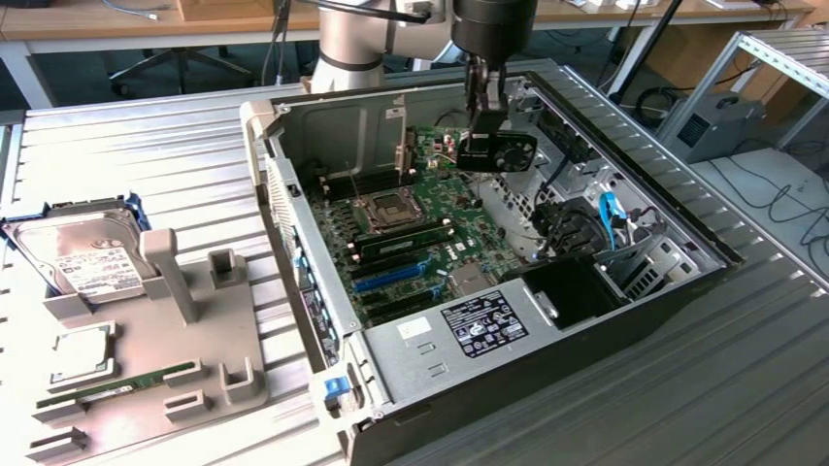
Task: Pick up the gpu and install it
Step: 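Insert the gpu into the slot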
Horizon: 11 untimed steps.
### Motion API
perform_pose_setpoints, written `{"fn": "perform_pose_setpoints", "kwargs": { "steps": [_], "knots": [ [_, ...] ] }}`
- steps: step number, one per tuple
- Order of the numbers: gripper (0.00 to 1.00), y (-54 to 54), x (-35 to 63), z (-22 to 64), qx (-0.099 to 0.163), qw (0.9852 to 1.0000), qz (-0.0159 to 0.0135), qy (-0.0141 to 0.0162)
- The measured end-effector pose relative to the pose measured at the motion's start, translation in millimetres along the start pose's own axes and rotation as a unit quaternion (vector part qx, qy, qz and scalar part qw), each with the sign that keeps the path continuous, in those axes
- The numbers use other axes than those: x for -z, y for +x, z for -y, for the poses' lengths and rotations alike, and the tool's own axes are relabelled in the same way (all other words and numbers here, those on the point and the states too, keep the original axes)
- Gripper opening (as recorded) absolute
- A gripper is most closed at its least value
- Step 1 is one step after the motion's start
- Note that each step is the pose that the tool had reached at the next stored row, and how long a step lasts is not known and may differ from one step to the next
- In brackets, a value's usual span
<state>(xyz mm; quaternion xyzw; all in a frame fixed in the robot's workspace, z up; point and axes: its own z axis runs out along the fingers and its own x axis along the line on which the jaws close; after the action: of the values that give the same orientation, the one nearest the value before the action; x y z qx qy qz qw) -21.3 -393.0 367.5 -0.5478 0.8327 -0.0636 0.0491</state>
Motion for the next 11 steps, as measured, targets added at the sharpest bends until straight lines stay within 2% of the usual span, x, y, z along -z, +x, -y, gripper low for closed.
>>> {"fn": "perform_pose_setpoints", "kwargs": {
  "steps": [11],
  "knots": [
    [0.26, 0.0, 0.0, 0.0, 0.011, 0.9999, 0.0012, 0.0001]
  ]
}}
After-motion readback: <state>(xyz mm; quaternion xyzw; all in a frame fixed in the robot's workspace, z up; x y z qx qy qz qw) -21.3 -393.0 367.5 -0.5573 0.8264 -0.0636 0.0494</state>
